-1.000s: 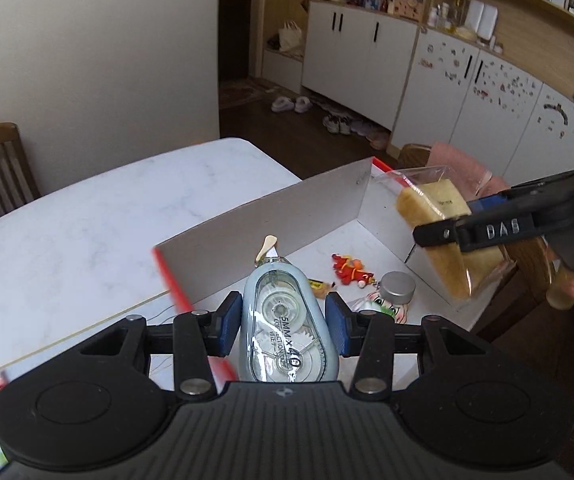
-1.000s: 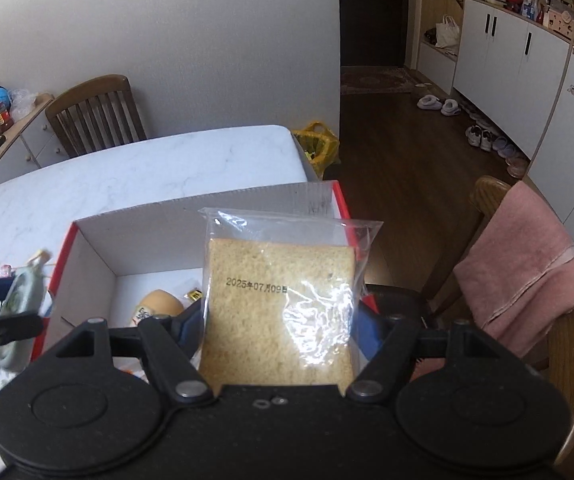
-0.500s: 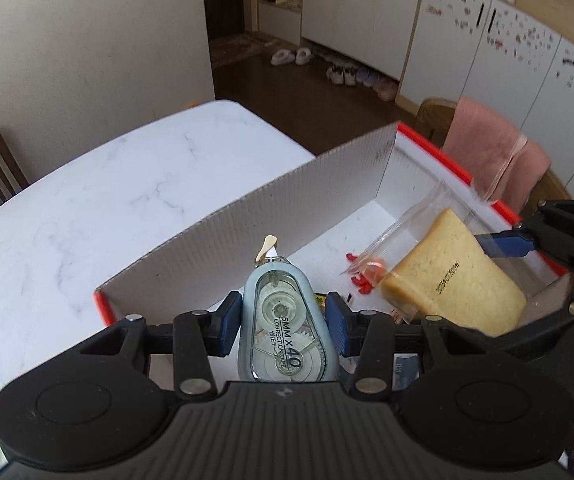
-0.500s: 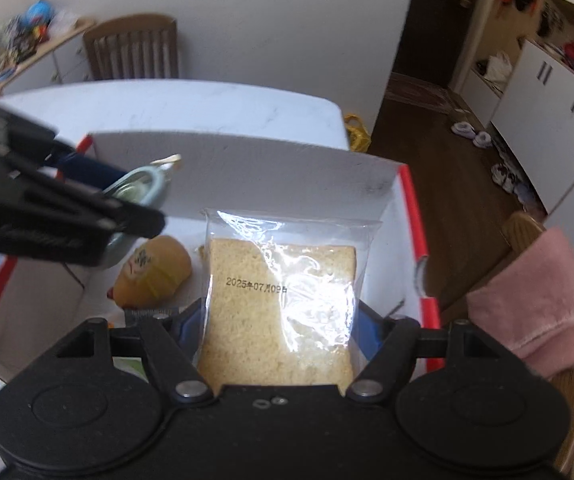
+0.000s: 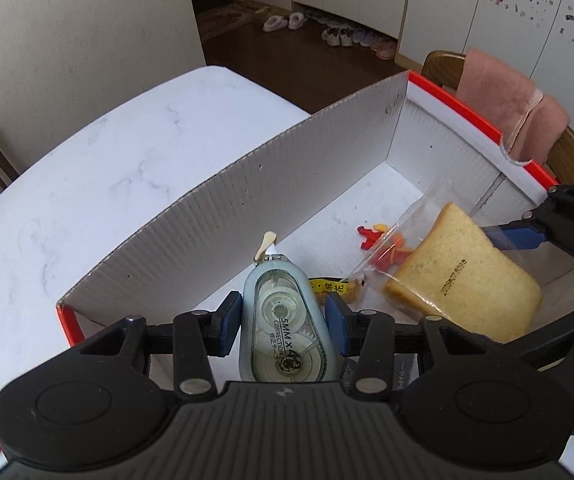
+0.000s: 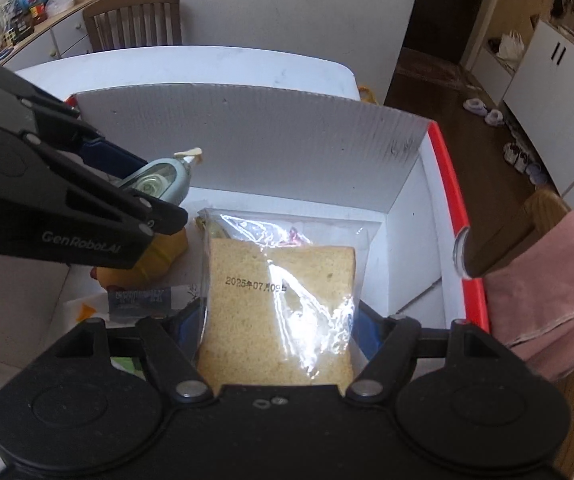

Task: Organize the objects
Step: 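Lower and release the bread bag with the right tool while the left tool drops the tape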

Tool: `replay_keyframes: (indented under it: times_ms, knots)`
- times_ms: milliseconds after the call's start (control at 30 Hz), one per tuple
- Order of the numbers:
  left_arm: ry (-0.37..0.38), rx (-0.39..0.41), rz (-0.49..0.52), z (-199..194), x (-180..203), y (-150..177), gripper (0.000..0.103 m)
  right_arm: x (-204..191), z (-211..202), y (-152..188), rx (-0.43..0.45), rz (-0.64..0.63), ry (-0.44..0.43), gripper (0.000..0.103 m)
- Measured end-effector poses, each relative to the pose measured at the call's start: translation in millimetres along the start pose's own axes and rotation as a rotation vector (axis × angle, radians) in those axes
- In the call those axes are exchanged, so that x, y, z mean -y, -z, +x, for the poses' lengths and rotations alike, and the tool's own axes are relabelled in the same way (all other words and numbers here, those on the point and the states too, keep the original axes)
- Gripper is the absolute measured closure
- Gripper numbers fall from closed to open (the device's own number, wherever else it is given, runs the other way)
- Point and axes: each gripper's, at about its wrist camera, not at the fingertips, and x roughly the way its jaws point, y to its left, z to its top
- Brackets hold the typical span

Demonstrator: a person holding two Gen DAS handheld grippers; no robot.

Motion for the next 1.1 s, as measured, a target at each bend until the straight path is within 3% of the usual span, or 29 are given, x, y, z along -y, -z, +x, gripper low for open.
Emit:
replay_keyframes:
  times_ms: [367,533,1100]
  knots:
    - [0.007,-0.017,-0.053,4,-9,-3,0.058,7,-17,8,0.045,0.031,-0.017,0.019]
    - [0.006,0.023,-0.058,-7,-9,0,0.045,15,-26,11,0.064,0.055,-0.020,0.019]
    - [0.056,0.169,-0.077,-77,-18,34,0.045,1,-73,17,0.115,0.081,-0.023,0.019]
